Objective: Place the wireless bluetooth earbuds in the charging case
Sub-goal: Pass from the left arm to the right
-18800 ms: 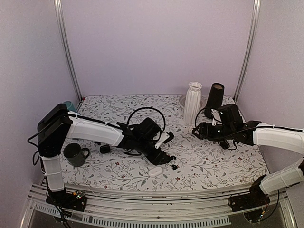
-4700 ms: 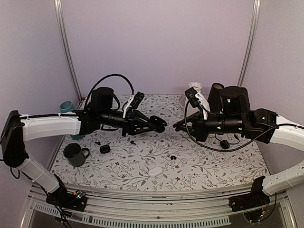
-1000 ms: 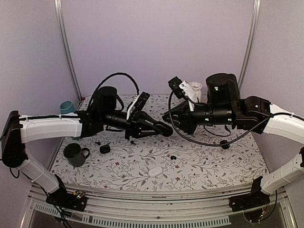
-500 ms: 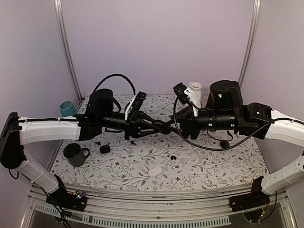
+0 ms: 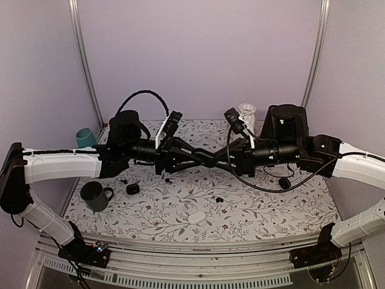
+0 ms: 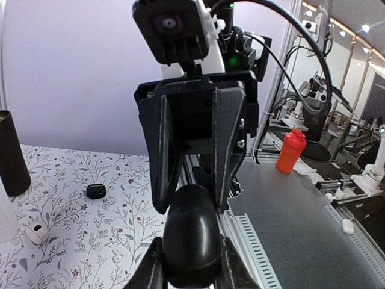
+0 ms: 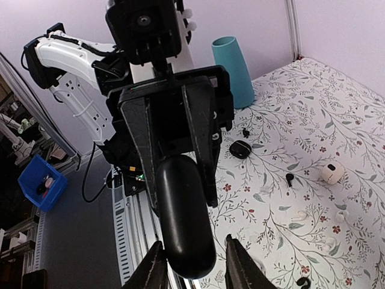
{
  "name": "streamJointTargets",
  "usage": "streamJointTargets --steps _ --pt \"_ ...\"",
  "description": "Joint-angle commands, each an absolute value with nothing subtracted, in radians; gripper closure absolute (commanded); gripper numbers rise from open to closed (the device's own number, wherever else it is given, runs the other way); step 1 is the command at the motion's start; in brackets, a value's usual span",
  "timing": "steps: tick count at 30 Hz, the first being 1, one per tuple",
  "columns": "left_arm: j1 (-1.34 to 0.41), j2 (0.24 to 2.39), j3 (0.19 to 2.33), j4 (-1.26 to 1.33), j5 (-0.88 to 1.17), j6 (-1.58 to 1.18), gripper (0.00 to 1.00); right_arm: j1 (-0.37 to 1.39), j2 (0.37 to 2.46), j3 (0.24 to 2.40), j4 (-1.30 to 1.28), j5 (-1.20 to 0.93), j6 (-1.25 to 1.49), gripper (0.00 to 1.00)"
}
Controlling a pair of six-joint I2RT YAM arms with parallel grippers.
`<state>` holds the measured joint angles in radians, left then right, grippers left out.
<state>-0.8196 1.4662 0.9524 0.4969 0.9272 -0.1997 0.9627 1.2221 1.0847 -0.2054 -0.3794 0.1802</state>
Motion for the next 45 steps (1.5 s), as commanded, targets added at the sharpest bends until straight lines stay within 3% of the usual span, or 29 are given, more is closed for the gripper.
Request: streamJointTargets --steps 1,5,12,30,37,38,41,45 --pt "-0.818 1.457 0.948 0.547 0.969 -0.231 1.00 0.945 1.213 1.079 -0.124 -0.477 0.201 0.72" --pt "-0.819 1.461 0.948 0.557 0.961 -0.243 1.00 0.943 1.236 1.089 -0.113 -0.523 0.202 0.80" --pt "-0.819 1.470 0.949 0.579 0.953 -0.260 1.00 0.944 1.255 1.102 -0.102 -0.553 0.205 0.80" --pt "-0.818 1.483 0.951 0.592 0.935 -0.284 1.00 0.945 1.298 1.129 -0.093 -0.574 0.196 0.70" --pt "-0.819 1.485 0.951 0.589 0.921 -0.289 1.00 0.945 1.282 1.124 -0.094 -0.536 0.188 0.94" --pt "-0.819 1.486 0.950 0.587 0.916 -0.291 0.97 0.945 1.279 1.122 -0.092 -0.531 0.187 0.95" --pt "-0.819 1.487 0.947 0.595 0.904 -0.305 0.74 0.944 1.267 1.119 -0.079 -0.512 0.186 0.96" --pt "-0.820 1.486 0.911 0.709 0.871 -0.374 0.63 0.945 1.248 1.101 -0.034 -0.493 0.192 0.96"
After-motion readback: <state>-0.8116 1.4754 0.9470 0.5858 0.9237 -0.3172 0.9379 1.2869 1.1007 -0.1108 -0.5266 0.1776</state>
